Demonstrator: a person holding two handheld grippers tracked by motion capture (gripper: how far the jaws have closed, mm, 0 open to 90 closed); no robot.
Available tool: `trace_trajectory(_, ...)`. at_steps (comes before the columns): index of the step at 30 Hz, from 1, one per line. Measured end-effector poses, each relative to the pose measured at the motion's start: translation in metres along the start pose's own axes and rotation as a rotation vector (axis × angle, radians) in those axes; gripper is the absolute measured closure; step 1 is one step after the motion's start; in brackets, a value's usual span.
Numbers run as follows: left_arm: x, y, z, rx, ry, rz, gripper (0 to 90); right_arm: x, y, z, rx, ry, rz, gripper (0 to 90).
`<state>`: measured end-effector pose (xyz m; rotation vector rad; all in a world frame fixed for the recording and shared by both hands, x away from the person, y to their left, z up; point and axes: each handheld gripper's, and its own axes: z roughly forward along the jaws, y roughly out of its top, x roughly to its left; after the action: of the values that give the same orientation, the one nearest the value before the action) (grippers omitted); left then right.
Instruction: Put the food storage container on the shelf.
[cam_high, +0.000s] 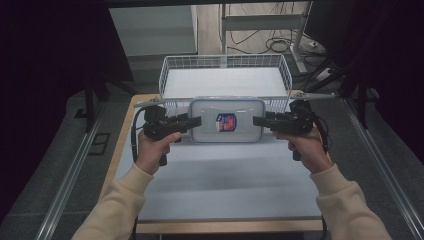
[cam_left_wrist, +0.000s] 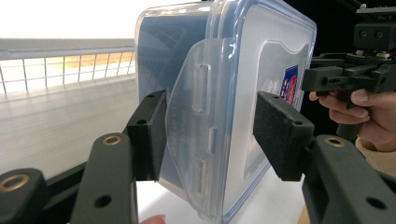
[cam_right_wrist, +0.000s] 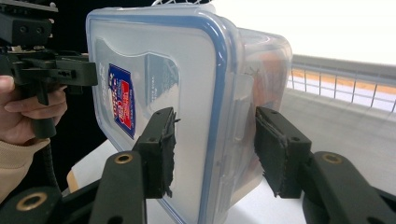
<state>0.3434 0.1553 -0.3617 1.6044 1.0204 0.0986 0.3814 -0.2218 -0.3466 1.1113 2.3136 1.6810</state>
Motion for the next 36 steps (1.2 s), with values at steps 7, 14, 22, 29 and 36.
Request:
trace_trajectory(7,0.004,0.015,0.001,-0.007,-0.007,0.007,45.7,-0.001,0.015,0.001,-0.005,-0.007,-0.009,49.6)
trace_trajectory(14,0.004,0.034,0.004,-0.008,-0.001,0.025,45.7,-0.005,0.029,0.001,-0.025,-0.005,-0.011,49.6)
trace_trajectory(22,0.015,0.063,0.013,-0.008,-0.014,0.018,45.7,-0.015,0.055,0.004,-0.025,-0.015,-0.004,49.6)
trace_trajectory(29,0.029,0.082,0.022,-0.015,-0.028,-0.005,45.7,-0.025,0.082,0.012,-0.007,-0.028,0.008,49.6)
trace_trajectory(36,0.043,0.099,0.036,0.004,-0.027,-0.012,45.3,-0.041,0.098,0.020,0.002,-0.035,0.033,49.4)
